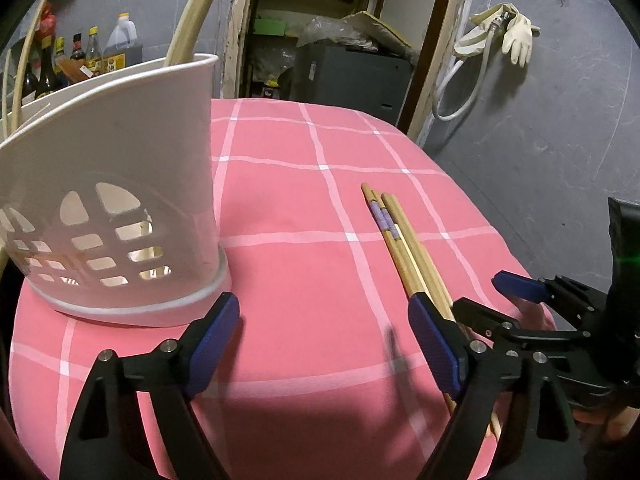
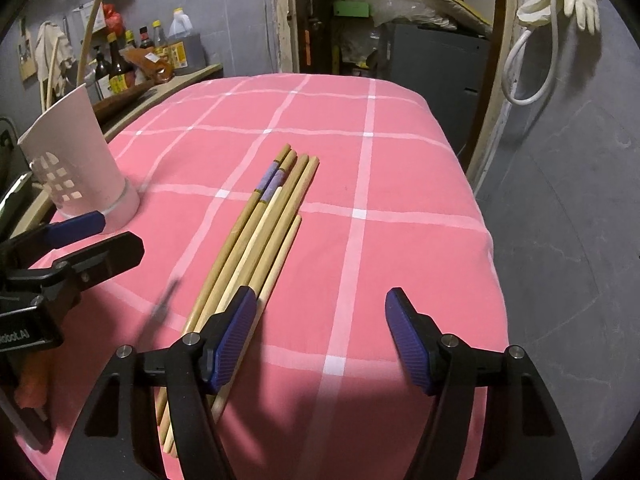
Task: Organize utensils
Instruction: 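Move both grippers back down to the chopsticks on the tablecloth, then close the left gripper on one chopstick while the right gripper grasps another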
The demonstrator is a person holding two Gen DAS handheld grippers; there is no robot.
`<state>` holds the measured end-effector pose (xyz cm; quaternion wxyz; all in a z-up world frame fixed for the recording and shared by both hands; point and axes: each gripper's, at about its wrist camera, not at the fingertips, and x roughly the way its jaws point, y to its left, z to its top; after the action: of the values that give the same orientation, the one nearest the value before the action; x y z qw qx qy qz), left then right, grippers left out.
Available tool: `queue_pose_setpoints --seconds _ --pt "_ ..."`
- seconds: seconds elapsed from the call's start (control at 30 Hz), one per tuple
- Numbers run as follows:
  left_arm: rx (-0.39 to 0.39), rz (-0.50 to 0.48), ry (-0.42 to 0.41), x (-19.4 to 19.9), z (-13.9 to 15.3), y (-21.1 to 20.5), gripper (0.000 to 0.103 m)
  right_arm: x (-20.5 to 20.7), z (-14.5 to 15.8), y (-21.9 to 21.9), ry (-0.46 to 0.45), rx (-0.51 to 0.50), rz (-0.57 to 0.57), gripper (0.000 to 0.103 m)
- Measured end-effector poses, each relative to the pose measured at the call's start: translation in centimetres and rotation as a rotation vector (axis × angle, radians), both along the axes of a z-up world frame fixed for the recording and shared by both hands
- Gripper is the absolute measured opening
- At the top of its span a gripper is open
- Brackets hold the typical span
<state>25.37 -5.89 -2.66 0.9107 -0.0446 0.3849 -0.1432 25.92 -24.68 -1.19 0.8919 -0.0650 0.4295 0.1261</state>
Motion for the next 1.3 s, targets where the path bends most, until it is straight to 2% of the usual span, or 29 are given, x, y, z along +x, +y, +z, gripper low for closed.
queue_pose_setpoints --seconds 0.17,0.27,0.33,0.43,0.6,0.73,0.9,1.0,1.1,1.3 --pt "-0.008 -0.011 0.013 0.2 0.0 -0.2 0.075 0.6 -0.5 0.3 0.030 -0.014 0.013 0.063" --pt "-0.017 -0.031 0.029 0.6 0.0 -0.6 0.068 0.3 -0.3 -0.2 0.025 -0.007 0.020 0.057" --pt "-0.017 -0.049 0.045 1.1 -0.2 -1.0 0.064 0.2 -0.2 -0.5 0.023 -0.003 0.020 0.046" --pt "-0.020 -0.072 0.073 1.8 -0.5 -1.7 0.057 0.0 -0.1 -1.4 0.019 -0.004 0.017 0.037" --pt "0.018 -0.086 0.091 2.8 -0.8 -3.0 0.047 -0.4 -0.1 -2.9 0.016 0.027 0.010 0.027" --pt "0.033 -0.091 0.098 3.6 -1.0 -3.8 0.040 -0.3 0.0 -3.0 0.021 0.058 0.016 0.023" --pt "0.028 -0.107 0.117 4.8 -1.1 -4.7 0.023 -0.2 -0.2 -2.9 0.030 0.080 0.021 0.021" --pt "0.031 -0.102 0.128 5.7 -1.1 -5.0 0.016 -0.1 -0.2 -3.0 0.036 0.097 0.019 0.021" --pt "0.041 -0.090 0.151 6.3 -1.4 -5.3 0.011 0.1 -0.3 -3.0 0.042 0.108 0.014 0.021" --pt "0.058 -0.096 0.173 6.8 -1.3 -5.4 0.010 1.0 -0.5 -2.7 0.057 0.098 -0.013 0.020"
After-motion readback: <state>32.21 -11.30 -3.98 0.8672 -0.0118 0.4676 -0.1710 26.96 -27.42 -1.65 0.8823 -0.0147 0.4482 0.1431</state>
